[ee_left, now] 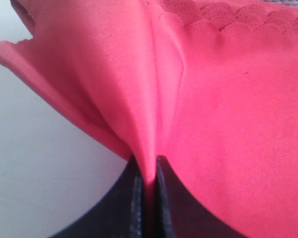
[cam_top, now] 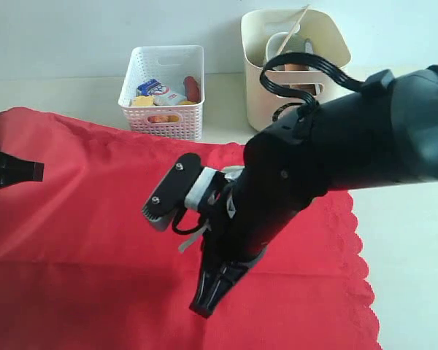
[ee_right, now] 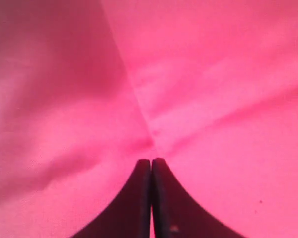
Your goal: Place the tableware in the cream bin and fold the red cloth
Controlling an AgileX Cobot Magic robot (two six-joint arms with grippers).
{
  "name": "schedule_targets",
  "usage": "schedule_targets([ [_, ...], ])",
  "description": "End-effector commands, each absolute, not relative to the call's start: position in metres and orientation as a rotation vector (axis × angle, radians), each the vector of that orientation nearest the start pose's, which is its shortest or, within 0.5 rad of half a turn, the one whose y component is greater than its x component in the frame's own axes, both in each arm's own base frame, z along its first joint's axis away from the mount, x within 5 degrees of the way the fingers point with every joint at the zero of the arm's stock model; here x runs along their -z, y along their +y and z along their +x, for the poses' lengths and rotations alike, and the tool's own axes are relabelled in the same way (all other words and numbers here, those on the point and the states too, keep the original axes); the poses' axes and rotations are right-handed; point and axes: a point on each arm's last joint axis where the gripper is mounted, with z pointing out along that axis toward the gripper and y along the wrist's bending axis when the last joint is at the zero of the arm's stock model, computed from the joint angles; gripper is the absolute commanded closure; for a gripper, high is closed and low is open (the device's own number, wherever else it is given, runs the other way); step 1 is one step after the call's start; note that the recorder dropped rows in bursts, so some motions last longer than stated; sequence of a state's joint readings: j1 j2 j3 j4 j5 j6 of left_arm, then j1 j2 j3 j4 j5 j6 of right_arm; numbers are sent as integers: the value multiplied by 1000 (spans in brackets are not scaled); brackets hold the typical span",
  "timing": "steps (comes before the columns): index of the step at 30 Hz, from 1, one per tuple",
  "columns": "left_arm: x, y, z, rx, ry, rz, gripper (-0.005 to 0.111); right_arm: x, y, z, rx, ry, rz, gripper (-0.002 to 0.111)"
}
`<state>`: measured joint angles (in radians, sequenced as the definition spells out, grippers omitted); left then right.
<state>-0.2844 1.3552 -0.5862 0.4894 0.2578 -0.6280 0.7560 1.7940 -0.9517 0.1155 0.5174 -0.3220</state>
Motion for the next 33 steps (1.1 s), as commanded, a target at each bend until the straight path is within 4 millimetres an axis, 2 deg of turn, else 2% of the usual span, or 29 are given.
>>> schedule_targets([
  [1,-196,-59,233,53,2464,107,107,-112,214,233,-171,2656,-1306,108],
  [8,-196,-59,232,68,2470,79,107,-76,216,230,-199,2745,-1342,108],
  [11,-197,-62,230,92,2472,63,107,-73,216,229,-209,2754,-1343,108],
  [15,-202,-77,224,130,2448,145,107,-74,216,229,-210,2753,-1342,108],
  [19,-212,-97,218,185,2405,246,107,-74,216,229,-210,2753,-1342,108],
  [28,-232,-159,196,355,2314,511,107,-74,217,229,-213,2755,-1337,108],
  [33,-245,-187,192,430,2256,594,107,-74,217,229,-230,2752,-1345,108],
])
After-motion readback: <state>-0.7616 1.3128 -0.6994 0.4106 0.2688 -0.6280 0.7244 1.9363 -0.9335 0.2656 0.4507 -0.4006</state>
